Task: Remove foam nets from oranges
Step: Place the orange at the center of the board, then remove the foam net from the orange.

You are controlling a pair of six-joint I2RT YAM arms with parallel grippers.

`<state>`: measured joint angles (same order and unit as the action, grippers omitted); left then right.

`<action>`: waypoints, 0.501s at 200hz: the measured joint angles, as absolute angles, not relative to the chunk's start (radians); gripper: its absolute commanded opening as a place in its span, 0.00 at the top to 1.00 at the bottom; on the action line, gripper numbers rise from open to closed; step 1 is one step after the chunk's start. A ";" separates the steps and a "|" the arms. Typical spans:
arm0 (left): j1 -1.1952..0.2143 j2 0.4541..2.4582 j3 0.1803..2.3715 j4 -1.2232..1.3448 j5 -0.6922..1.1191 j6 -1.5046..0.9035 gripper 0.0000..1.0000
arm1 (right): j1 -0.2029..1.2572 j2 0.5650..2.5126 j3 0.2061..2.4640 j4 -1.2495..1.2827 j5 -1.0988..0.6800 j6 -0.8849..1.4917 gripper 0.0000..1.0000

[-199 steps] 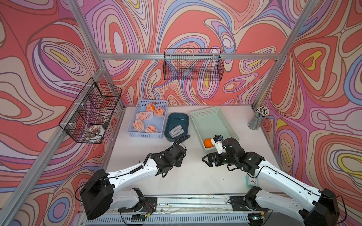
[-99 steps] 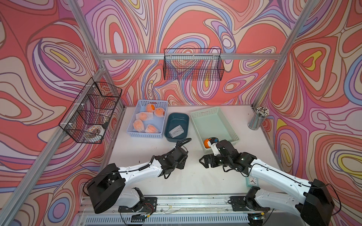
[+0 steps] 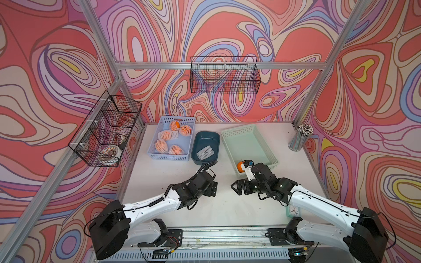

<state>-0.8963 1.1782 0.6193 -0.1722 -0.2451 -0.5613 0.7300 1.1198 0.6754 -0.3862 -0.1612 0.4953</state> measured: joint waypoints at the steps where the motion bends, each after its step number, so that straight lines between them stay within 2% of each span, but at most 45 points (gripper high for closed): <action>1: -0.896 1.176 0.619 -0.172 -0.244 -0.562 0.05 | 0.730 1.121 0.675 -0.385 -0.162 0.495 0.02; 39: -0.873 1.061 0.550 -0.175 -0.203 -0.607 0.05 | 0.772 1.176 0.665 -0.313 -0.202 0.487 0.02; 100: -0.836 0.838 0.406 -0.204 -0.160 -0.676 0.07 | 0.958 1.341 0.670 -0.171 -0.194 0.428 0.05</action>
<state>-0.8356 0.8379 0.4057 -0.2035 -0.1604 -0.6758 0.9577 1.3415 0.6697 -0.1711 -0.1944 0.4282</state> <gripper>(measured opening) 0.937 0.957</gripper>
